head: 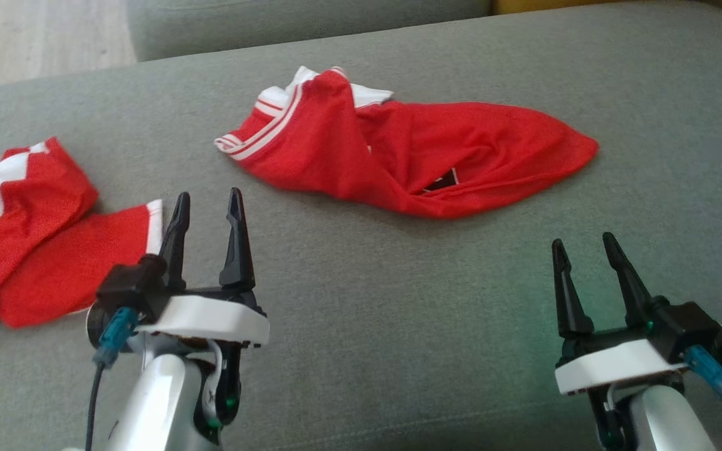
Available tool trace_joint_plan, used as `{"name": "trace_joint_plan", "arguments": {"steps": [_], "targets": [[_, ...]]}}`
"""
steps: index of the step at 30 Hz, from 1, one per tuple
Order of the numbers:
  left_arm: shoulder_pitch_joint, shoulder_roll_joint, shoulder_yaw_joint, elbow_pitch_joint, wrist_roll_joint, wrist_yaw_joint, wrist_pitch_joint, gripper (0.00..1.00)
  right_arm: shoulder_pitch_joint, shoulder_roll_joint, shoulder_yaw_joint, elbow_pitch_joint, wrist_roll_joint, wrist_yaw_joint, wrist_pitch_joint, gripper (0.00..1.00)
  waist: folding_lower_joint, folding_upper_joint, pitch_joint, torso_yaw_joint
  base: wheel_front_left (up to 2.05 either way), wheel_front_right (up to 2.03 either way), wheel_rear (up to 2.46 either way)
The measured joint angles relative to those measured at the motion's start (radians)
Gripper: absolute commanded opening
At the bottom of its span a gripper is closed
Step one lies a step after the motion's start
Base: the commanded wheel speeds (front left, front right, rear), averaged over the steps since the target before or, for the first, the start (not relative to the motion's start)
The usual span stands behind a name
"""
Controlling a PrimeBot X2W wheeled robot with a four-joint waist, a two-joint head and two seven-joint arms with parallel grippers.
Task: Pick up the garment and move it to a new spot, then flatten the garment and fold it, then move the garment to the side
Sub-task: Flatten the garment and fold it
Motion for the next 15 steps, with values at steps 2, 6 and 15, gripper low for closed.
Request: {"name": "trace_joint_plan", "arguments": {"steps": [2, 6, 15], "targets": [[0.0, 0.0, 0.0, 0.001, 0.0, -0.003, 0.0, 1.0, 0.002, 0.004, 0.001, -0.009, 0.009, 0.0, 0.0, 1.0, 0.0, 0.0, 0.0, -0.015, 0.0, 0.0, 0.0], [-0.003, 0.0, 0.0, 0.006, 0.0, -0.006, 0.0, 1.0, 0.002, 0.004, -0.002, -0.016, 0.009, 0.0, 0.0, 1.0, 0.0, 0.0, 0.003, -0.03, 0.0, 0.0, 0.0], [-0.005, 0.0, -0.033, 0.013, -0.002, -0.006, 0.0, 1.0, -0.044, 0.004, 0.036, -0.016, -0.002, 0.0, 0.0, 1.0, 0.0, 0.0, 0.022, 0.028, 0.0, 0.0, 0.0]]}}
